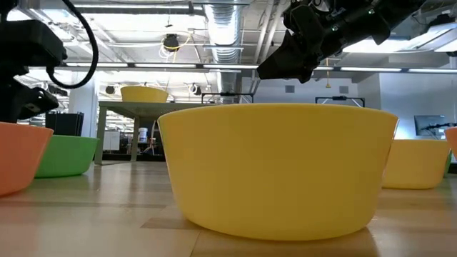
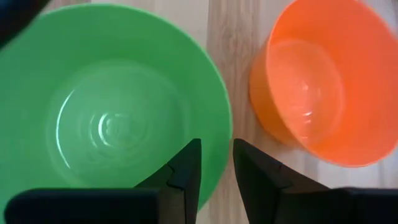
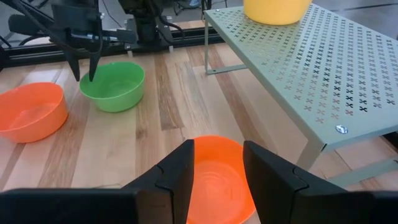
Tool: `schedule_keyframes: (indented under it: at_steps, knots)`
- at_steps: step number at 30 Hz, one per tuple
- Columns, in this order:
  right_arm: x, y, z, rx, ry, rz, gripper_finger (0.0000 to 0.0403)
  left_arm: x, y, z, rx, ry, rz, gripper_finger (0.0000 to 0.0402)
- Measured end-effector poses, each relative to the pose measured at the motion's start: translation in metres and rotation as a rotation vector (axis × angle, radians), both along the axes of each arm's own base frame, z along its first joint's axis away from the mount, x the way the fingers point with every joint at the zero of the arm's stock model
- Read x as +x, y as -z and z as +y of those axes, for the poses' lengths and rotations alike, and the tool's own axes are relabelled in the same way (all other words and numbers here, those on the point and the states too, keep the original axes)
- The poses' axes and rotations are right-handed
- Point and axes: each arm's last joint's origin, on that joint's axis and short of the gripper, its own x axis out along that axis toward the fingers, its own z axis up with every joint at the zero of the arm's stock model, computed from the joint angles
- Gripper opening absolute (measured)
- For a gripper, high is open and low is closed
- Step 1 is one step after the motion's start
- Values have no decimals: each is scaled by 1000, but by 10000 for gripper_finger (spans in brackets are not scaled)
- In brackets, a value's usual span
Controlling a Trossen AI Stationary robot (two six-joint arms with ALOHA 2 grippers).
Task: Pick & Place Mini bowls
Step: Put the green bowl on the shelf
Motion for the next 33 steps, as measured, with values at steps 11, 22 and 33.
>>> schedule_keyframes:
  at_steps: [11, 22, 33]
  knots:
    - [0, 0, 0, 0, 1, 0, 132, 24, -10, -15, 167, 120, -118, 11]
    - [0, -1, 0, -1, 1, -7, 134, 73, -104, -14, 311, 180, -445, 8]
    - [0, -1, 0, -1, 1, -7, 132, 107, -136, 77, 563, -23, -455, 8]
